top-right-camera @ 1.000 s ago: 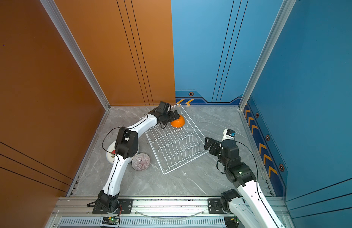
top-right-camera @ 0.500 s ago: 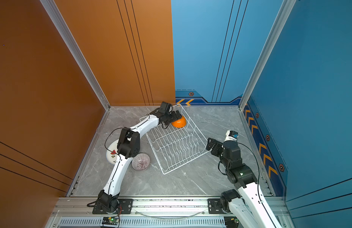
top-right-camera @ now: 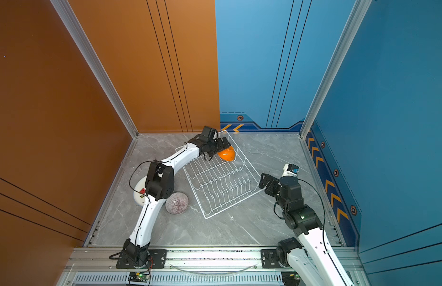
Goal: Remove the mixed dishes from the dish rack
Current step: 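Tilt and lift the orange bowl up out of the rack with the left gripper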
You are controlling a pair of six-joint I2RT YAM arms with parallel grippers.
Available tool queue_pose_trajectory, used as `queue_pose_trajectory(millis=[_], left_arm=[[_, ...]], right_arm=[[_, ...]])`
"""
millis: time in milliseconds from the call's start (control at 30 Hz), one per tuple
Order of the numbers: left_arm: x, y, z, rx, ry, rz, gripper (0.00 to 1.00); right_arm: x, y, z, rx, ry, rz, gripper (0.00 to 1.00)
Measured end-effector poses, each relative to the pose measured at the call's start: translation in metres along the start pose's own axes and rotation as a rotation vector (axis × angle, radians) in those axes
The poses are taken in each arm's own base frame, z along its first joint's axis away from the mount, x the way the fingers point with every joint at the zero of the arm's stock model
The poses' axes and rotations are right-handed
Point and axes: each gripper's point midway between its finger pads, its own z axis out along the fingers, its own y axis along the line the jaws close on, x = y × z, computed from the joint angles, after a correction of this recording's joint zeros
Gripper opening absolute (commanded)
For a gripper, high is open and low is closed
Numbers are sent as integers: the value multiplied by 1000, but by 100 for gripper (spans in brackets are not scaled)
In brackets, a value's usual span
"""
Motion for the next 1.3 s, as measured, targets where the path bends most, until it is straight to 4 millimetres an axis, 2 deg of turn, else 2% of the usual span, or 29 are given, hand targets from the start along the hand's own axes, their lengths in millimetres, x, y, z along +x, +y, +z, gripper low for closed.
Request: queue_pose_trajectory(millis=[167, 467, 500, 767, 867, 1000, 1300], left_arm=[[-6, -21, -19, 45, -27, 16, 98], [-7, -27, -17, 76, -26, -7, 88], [-7, -27, -16, 79, -28, -12, 82], [-8, -27, -12, 85, -48, -55, 67], [-6, -25, -7, 82, -63, -70, 55], [-2, -20, -1, 72, -81, -89, 51], [-17, -30, -2, 115, -152, -100, 29]], right_arm=[[2, -2, 4, 13, 13, 0, 100], [4, -5, 7, 26, 21, 2, 100], [3, -5, 7, 28, 21, 2, 100], [6, -9, 8, 38, 26, 4, 100], [7, -11, 9, 45, 31, 5, 100], [8, -13, 9, 52, 34, 6, 100], [8, -18, 7, 68, 31, 8, 100]])
